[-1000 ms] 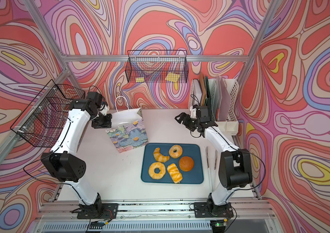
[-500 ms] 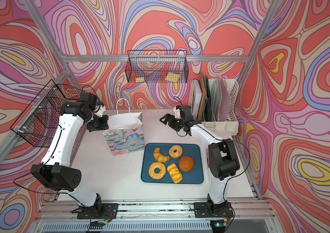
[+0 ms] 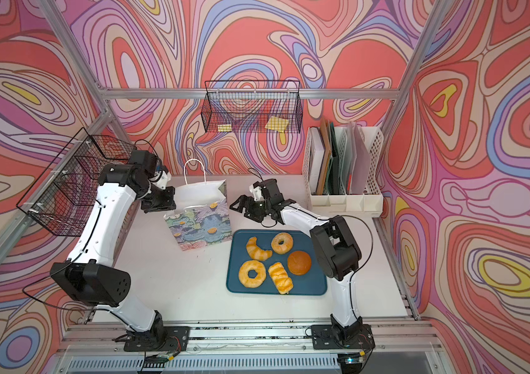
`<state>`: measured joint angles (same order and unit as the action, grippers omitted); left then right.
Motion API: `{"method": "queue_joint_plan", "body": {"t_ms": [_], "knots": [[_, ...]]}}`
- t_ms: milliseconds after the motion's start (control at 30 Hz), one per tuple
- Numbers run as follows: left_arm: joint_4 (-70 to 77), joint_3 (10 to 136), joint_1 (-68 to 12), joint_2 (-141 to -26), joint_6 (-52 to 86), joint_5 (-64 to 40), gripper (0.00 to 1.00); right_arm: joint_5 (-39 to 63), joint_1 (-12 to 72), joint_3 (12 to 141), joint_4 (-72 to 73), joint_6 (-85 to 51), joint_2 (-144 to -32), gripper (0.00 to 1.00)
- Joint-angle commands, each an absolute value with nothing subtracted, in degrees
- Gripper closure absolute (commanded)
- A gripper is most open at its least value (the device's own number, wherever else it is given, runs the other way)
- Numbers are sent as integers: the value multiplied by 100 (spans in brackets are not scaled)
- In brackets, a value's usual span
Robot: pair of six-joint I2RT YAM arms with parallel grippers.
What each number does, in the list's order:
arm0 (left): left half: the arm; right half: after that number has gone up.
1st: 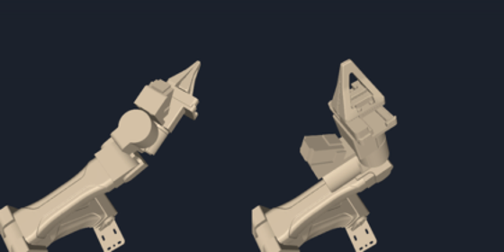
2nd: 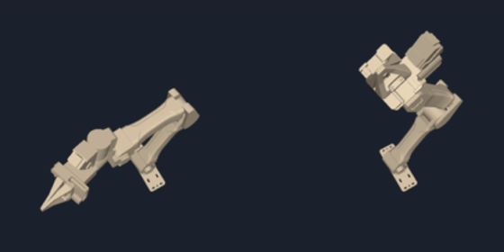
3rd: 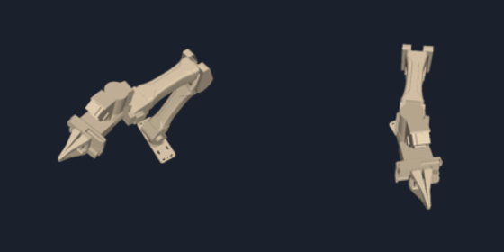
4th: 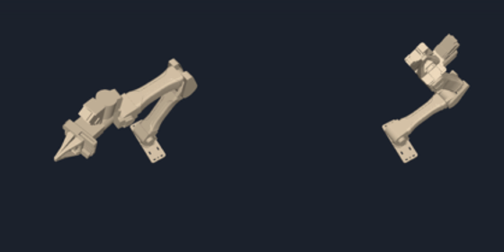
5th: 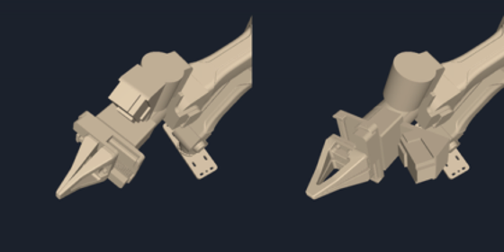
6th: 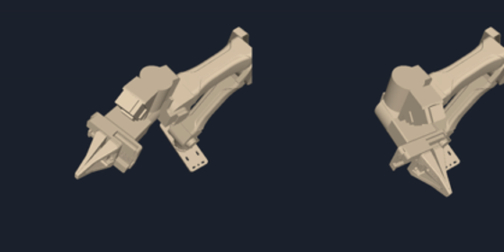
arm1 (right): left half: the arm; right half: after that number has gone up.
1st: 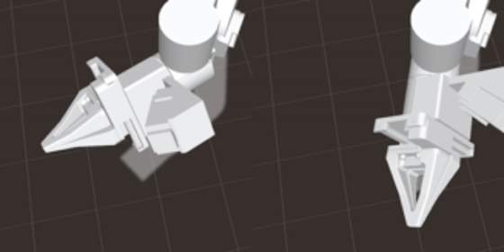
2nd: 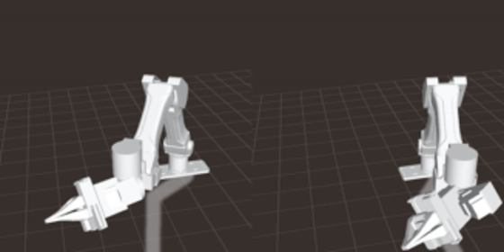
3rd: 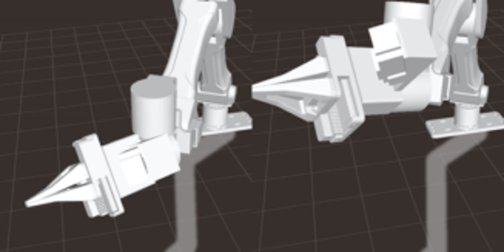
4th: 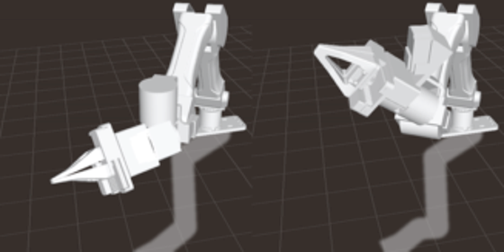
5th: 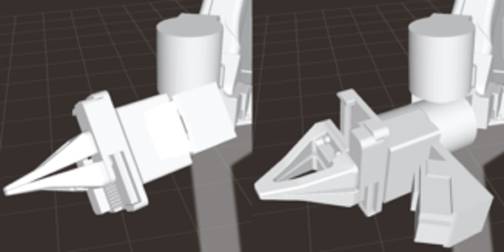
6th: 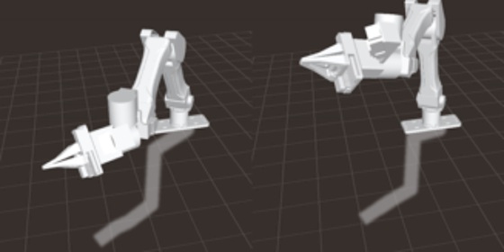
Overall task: Pack bread into a paper bag
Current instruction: Move the paper bag to the center of the board.
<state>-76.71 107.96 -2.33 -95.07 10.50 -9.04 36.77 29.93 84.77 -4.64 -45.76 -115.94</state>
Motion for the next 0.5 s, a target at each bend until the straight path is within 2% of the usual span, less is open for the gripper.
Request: {"method": "queue_joint_plan", "body": {"t_ms": [0, 467], "knots": [[-7631, 10639, -264, -9584, 1055, -919, 85, 3891, 3194, 8626, -558, -4504, -11477, 8], [-7588, 10442, -264, -9476, 1116, -611, 81, 3784, 3490, 8564, -1185, -4307, -11114, 8]]}}
